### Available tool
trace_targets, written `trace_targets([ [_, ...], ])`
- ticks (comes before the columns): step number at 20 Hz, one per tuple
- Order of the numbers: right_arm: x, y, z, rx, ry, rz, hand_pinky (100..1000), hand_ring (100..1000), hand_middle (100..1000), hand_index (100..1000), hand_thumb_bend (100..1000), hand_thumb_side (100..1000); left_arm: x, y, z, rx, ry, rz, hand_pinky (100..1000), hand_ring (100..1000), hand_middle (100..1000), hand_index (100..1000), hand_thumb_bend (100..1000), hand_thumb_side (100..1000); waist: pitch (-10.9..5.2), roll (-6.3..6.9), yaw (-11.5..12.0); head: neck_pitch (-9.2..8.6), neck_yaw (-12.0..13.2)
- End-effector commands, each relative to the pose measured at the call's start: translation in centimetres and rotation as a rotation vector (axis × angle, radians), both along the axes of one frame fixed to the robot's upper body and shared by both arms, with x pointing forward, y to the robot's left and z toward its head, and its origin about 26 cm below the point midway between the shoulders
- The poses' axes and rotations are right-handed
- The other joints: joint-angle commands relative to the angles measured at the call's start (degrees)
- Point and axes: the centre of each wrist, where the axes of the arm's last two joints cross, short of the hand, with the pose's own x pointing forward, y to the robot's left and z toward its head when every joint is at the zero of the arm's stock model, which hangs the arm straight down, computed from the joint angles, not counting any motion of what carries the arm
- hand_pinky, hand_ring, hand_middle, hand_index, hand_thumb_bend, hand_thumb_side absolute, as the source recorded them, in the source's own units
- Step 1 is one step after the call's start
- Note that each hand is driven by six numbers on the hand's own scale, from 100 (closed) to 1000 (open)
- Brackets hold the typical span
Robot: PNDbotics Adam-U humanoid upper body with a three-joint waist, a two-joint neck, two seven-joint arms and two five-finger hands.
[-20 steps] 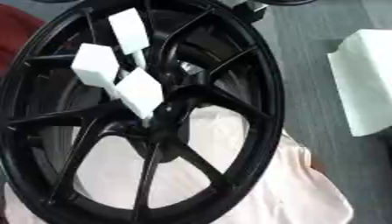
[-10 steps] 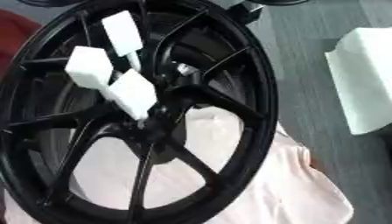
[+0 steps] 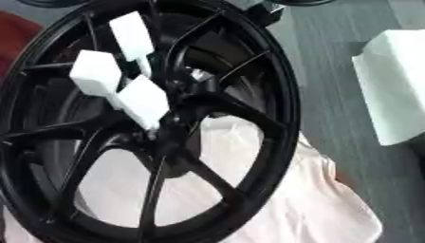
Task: Pull the pin out of the wheel hub.
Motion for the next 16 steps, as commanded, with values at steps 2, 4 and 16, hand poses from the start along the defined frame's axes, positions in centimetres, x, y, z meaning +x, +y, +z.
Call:
trace_targets([
  [2,0.0,-0.1,1.4,-0.037,-0.050,-0.061,1000,1000,955,898,183,216,-0.3,0.4,0.9,0.015,-0.027,0.012,884,757,709,914,181,967,-1.65,-0.09,-0.06,-0.12,-0.16],
  [4,0.0,0.4,1.4,-0.038,-0.049,-0.044,1000,1000,954,908,100,429,-0.3,0.4,0.9,0.014,-0.028,0.013,884,757,708,914,180,965,-1.62,-0.05,-0.06,-0.03,-0.21],
  [16,0.2,1.7,2.2,0.071,-0.264,-0.098,864,849,715,729,100,343,-0.3,0.4,0.9,0.016,-0.028,0.011,884,756,706,912,178,964,-1.66,-0.06,0.00,0.05,-0.46],
])
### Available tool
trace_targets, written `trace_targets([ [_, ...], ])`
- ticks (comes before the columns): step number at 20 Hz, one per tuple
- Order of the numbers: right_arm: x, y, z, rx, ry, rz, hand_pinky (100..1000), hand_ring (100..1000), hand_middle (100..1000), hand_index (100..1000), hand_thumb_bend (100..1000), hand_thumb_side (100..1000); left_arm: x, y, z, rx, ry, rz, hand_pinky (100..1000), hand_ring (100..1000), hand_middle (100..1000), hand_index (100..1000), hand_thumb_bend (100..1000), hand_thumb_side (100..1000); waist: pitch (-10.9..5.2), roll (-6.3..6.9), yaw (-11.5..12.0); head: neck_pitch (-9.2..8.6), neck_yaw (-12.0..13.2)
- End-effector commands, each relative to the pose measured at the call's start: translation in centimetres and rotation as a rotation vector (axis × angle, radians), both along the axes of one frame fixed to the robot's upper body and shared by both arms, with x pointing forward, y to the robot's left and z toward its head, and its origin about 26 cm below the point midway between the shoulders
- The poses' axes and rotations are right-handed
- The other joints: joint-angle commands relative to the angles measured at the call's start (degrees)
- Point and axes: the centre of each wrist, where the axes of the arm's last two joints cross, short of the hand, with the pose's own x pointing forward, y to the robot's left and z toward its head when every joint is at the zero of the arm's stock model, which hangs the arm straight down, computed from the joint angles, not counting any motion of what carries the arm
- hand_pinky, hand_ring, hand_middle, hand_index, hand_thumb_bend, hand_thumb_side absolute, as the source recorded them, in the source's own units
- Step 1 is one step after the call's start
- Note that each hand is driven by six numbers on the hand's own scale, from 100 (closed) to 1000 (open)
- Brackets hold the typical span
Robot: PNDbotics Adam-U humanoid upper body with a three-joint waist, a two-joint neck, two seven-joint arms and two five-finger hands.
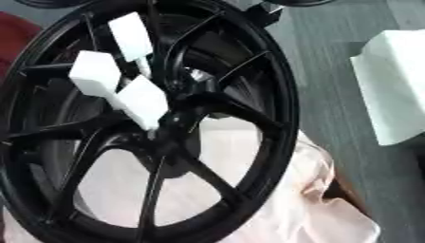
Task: Pull the pin out of the wheel hub.
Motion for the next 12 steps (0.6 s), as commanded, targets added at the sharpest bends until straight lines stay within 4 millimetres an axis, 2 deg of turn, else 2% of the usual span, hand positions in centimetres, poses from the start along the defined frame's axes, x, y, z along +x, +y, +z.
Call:
trace_targets([
  [1,0.1,1.0,1.3,0.015,-0.104,0.006,863,844,711,724,100,365,-0.3,0.3,0.9,0.016,-0.028,0.010,884,756,706,912,178,963,-1.59,-0.06,0.08,0.00,-0.24],
  [3,0.3,1.7,1.4,0.029,-0.123,0.031,850,811,701,714,100,390,-0.3,0.3,0.9,0.016,-0.028,0.009,884,756,706,912,178,963,-1.59,-0.05,0.21,0.03,-0.28],
  [12,0.7,4.7,2.4,0.007,-0.133,0.179,832,748,706,717,100,393,-0.3,0.0,1.1,0.019,-0.037,-0.002,881,756,705,911,178,957,-1.75,0.04,0.65,-0.18,-0.15],
])
